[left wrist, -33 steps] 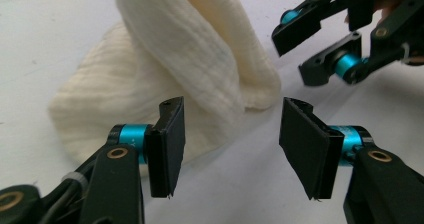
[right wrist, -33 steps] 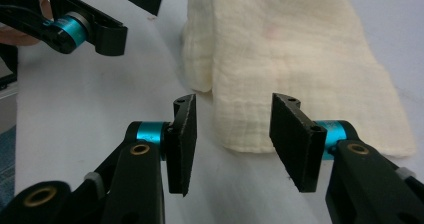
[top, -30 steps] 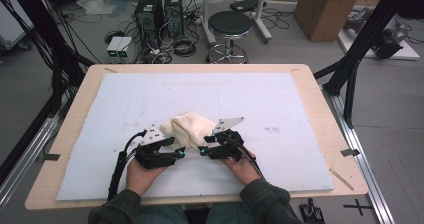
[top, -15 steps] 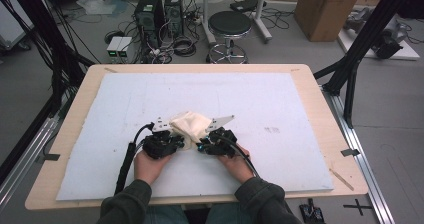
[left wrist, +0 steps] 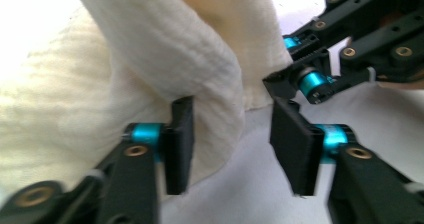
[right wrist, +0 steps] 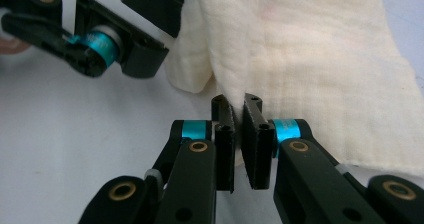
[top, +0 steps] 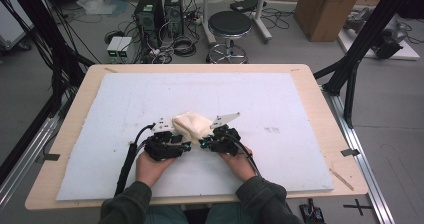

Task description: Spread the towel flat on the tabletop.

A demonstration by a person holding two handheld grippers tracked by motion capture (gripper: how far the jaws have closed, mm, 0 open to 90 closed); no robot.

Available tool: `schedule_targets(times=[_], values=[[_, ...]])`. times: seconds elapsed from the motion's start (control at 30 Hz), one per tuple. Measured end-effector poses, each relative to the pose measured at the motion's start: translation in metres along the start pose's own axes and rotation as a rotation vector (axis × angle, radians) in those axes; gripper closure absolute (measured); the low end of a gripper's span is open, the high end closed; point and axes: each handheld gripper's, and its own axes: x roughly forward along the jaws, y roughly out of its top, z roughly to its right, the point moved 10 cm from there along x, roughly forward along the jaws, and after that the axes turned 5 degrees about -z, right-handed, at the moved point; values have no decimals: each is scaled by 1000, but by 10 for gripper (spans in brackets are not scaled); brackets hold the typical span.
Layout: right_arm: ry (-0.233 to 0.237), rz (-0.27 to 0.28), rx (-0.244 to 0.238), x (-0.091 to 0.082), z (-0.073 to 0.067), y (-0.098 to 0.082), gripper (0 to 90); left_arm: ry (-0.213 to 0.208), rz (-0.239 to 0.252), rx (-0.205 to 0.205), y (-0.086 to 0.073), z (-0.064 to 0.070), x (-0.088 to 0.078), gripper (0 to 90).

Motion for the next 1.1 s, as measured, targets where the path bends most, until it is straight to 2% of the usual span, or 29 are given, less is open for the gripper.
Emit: schedule_targets(times=[0.07, 0.1, 0.17, 0.23, 0.3, 0.37, 0.4, 0.5, 0.6, 0.63, 0.67, 0.73, 0.8, 0.9, 0.93, 0.97, 1.0, 1.07, 1.1], values=[[3, -4, 2, 0, -1, 0, 847, 10, -4, 1, 0, -1, 2, 490], [0, -2, 1, 1, -1, 0, 847, 36, -17, 1, 0, -4, 6, 491], [6, -3, 0, 2, -1, 0, 846, 50, -28, 0, -1, -6, 9, 531], [5, -1, 0, 2, -1, 0, 846, 67, -35, 1, -1, -9, 11, 616], [12, -2, 6, 2, -1, 0, 846, 81, -47, 12, -2, -13, 11, 754], [22, 5, 4, 2, -1, 0, 847, 77, -45, 22, -2, -16, 10, 847], [24, 6, 4, 2, -1, 0, 847, 77, -45, 22, -2, -16, 10, 860], [26, 8, 9, 0, -1, 0, 847, 80, -53, 63, -3, -17, 3, 871], [24, 17, 4, -7, 0, 2, 847, 63, -46, 77, -3, -16, -4, 874], [22, 22, 4, -10, 2, 2, 847, 69, -46, 104, -3, -18, -14, 874], [22, 22, 4, -10, 2, 2, 847, 69, -46, 104, -3, -18, -14, 874], [9, 37, 4, -26, 6, 5, 848, 66, -32, 127, -1, -22, -33, 874], [4, 40, 6, -36, 9, 5, 848, 69, -17, 130, 0, -24, -40, 874], [-7, 49, 5, -52, 12, 5, 848, 64, 8, 144, 2, -31, -64, 874], [-7, 49, 5, -52, 12, 5, 848, 64, 8, 144, 2, -31, -64, 874], [-4, 57, 2, -61, 14, 3, 848, 64, 16, 141, 3, -33, -69, 874], [-3, 57, 1, -66, 14, 2, 848, 76, 25, 148, 4, -38, -80, 874], [5, 63, -2, -75, 14, 1, 848, 81, 31, 145, 4, -40, -84, 874], [9, 67, -3, -79, 14, 1, 848, 87, 48, 147, 7, -43, -93, 874]])
